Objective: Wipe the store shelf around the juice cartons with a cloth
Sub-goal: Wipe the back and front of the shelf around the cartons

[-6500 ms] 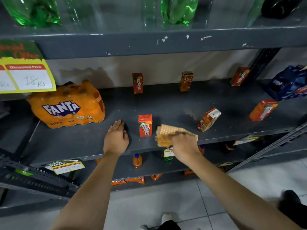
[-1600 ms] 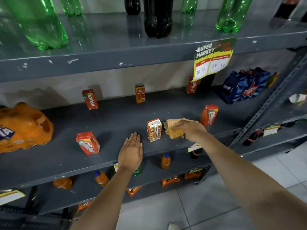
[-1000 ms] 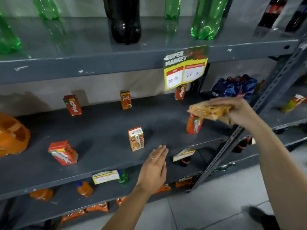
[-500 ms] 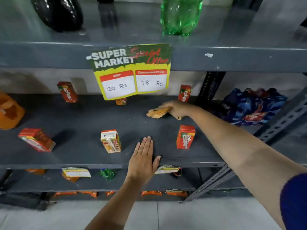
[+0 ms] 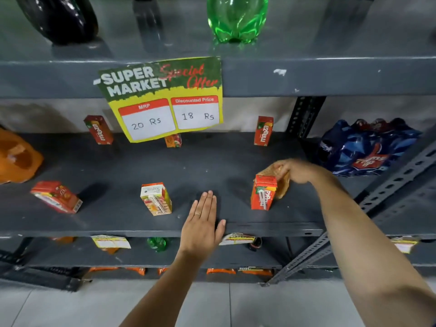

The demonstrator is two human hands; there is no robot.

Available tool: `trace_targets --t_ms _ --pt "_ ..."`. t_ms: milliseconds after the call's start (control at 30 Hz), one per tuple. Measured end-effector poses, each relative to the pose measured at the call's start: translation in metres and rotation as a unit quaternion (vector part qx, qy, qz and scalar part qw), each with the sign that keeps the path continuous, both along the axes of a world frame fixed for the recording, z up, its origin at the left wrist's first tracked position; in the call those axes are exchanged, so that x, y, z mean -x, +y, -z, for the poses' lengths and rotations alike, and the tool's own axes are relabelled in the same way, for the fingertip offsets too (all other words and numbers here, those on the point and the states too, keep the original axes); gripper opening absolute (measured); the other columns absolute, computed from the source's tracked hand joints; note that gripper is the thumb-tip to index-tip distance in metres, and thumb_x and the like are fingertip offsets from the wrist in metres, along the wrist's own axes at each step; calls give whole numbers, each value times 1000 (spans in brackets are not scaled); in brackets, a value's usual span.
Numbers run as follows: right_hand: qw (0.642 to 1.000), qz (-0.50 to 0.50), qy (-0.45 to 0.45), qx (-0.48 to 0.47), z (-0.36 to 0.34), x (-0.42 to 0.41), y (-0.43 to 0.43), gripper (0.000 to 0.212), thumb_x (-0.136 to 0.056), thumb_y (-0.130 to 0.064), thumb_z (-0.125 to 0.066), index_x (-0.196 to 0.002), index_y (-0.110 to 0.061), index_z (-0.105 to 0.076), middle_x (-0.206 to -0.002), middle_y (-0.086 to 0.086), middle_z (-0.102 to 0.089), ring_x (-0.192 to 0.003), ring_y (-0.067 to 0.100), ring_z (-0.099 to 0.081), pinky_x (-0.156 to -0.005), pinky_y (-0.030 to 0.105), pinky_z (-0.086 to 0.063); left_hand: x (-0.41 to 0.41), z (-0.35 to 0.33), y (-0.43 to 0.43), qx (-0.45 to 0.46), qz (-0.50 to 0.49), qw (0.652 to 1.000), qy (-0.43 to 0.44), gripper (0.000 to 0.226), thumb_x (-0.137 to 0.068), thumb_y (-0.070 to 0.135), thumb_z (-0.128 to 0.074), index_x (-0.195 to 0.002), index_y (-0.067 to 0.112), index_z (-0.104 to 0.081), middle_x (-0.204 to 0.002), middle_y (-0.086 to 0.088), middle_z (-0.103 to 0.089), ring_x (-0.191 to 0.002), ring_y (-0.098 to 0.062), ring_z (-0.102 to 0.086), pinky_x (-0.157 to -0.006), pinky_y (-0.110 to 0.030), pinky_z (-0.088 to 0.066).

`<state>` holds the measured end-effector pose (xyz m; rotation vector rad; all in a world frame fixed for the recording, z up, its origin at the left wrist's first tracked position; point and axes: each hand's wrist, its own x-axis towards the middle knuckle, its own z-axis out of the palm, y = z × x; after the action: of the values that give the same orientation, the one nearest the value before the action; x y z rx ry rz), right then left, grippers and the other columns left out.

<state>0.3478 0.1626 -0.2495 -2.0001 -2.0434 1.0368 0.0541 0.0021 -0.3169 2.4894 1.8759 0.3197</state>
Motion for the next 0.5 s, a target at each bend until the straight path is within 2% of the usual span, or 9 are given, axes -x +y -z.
trace_targets --t_ms 33,100,133,167,200,233,267,367,500 --pt "999 -5 -23 -22 -7 -3 1 36 -86 11 -52 -100 -11 -77 -110 1 -72 -95 13 -66 -86 27 -53 0 1 0 2 0 1000 5 67 -97 44 -23 -148 1 -25 -157 -14 -23 -146 -25 -16 -118 -43 -12" --pt "996 34 15 -79 -29 2 10 37 -88 6 -50 -99 -15 -78 -79 -7 -75 -57 -4 -63 -54 13 -49 0 1 0 4 0 1000 13 67 -97 45 -21 -148 2 -22 -157 -14 -20 -146 -25 -14 -119 -43 -11" --pt "992 48 21 -115 -37 8 17 36 -91 2 -49 -102 -18 -77 -81 -6 -75 -55 -4 -61 -51 11 -46 0 1 0 4 0 1000 14 67 -97 44 -21 -148 1 -23 -157 -14 -21 -146 -25 -14 -119 -43 -12" --pt "989 43 8 -140 -43 18 24 36 -93 -2 -49 -108 -22 -75 -96 -1 -75 -68 1 -65 -60 14 -49 0 1 0 3 0 1000 13 66 -97 44 -21 -148 1 -24 -157 -14 -22 -146 -25 -15 -119 -43 -12" --pt "989 13 -12 -148 -46 29 29 39 -94 -3 -48 -114 -26 -72 -116 3 -70 -90 10 -66 -78 21 -51 0 1 0 2 -1 1000 10 66 -97 44 -21 -147 1 -25 -157 -14 -23 -146 -25 -16 -119 -42 -12" --pt "989 -32 -40 -136 -44 40 32 45 -93 0 -47 -120 -29 -69 -130 4 -63 -109 19 -61 -94 30 -49 0 1 0 1 -2 1000 8 66 -97 43 -22 -147 1 -25 -156 -15 -24 -146 -26 -16 -119 -42 -11" --pt "988 -75 -78 -112 -37 50 31 51 -92 4 -46 -124 -31 -65 -138 5 -56 -118 25 -56 -102 36 -45 0 2 0 1 -3 1000 9 66 -97 43 -22 -147 0 -26 -156 -15 -24 -146 -26 -17 -119 -42 -11" --pt "980 -100 -164 -59 -12 64 18 54 -87 -4 -54 -135 -28 -53 -142 8 -46 -122 32 -49 -102 46 -44 0 3 -1 2 -6 1000 8 66 -97 43 -21 -147 0 -27 -155 -15 -26 -145 -26 -18 -118 -42 -12" --pt "984 50 -166 -31 -18 43 -12 56 -83 -37 -63 -133 -21 -45 -138 13 -41 -122 40 -45 -103 50 -41 0 6 -1 1 -12 1000 11 67 -97 45 -15 -148 1 -22 -158 -13 -20 -146 -23 -11 -119 -39 -6"
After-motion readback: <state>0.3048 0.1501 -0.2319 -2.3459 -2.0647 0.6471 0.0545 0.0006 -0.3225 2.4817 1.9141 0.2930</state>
